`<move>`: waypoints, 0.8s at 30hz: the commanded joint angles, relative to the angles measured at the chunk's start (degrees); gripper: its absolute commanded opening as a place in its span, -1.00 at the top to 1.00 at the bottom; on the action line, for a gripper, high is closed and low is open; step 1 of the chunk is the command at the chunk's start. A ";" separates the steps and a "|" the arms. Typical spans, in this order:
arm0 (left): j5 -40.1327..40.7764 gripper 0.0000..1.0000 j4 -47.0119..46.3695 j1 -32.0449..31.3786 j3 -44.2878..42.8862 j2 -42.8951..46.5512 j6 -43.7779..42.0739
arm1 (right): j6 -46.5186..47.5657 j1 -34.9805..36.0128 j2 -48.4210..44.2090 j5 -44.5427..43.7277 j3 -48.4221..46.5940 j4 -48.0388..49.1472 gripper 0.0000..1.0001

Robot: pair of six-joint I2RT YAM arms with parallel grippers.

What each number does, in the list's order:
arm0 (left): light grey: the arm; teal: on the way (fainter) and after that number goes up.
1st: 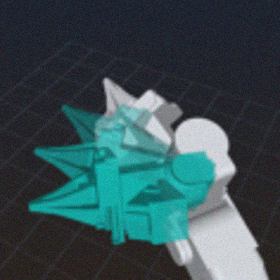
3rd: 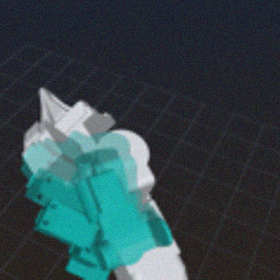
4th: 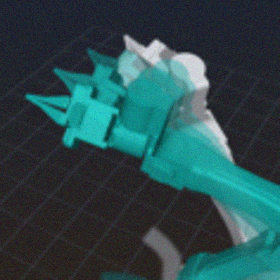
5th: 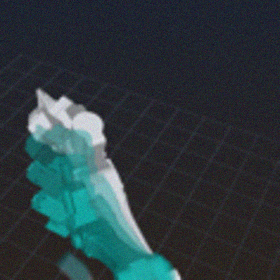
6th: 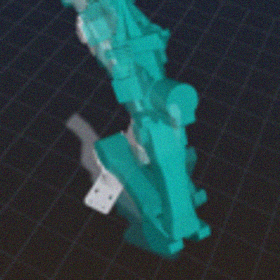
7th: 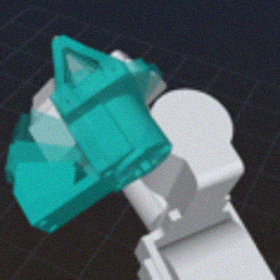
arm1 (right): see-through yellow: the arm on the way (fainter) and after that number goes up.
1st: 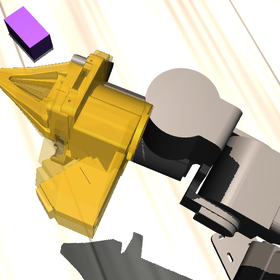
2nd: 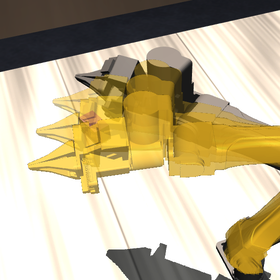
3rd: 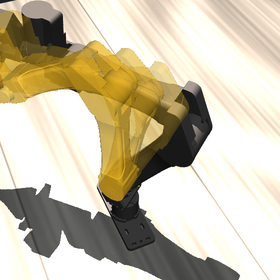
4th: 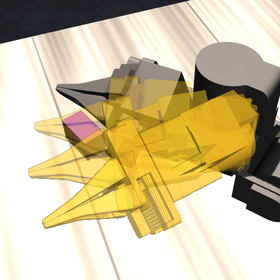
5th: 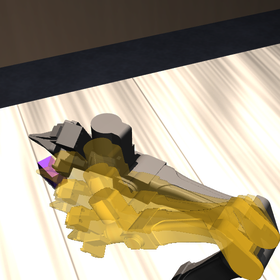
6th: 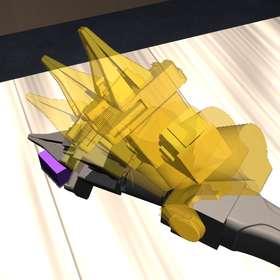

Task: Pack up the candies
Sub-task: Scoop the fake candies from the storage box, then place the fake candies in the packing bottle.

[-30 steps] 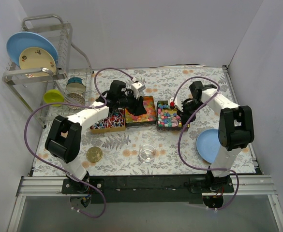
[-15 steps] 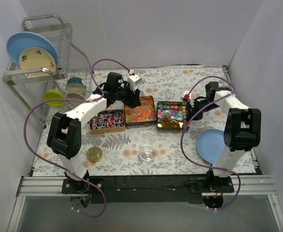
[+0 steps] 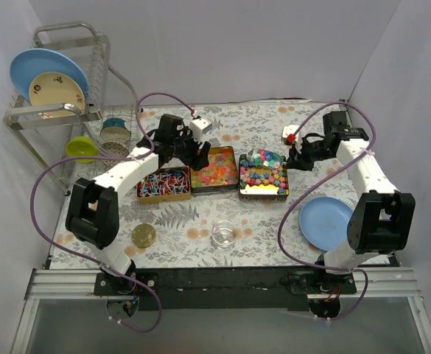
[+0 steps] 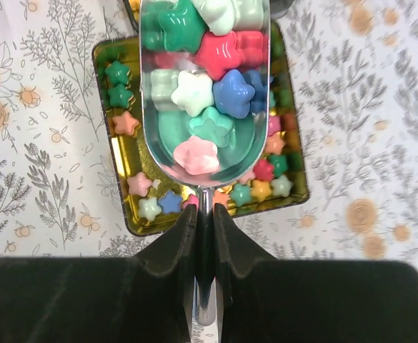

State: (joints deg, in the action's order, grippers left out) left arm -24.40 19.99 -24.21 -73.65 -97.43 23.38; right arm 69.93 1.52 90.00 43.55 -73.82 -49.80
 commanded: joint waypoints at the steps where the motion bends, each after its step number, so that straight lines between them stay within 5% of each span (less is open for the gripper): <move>1: 2.26 -0.26 1.10 0.56 5.17 10.14 2.55 | 2.92 2.52 -2.63 0.22 -6.23 -9.05 0.97; 14: -4.60 -0.43 4.71 5.92 24.32 29.39 4.75 | 1.52 23.61 -10.28 -13.83 -3.08 -18.31 0.97; 24: -4.25 -0.43 3.57 11.11 31.19 39.68 5.63 | 1.79 37.22 -8.87 -25.17 -3.26 -21.22 0.97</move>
State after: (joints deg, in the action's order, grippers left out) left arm -27.88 24.40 -14.61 -43.86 -61.21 28.45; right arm 72.05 34.48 80.79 23.29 -77.06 -69.08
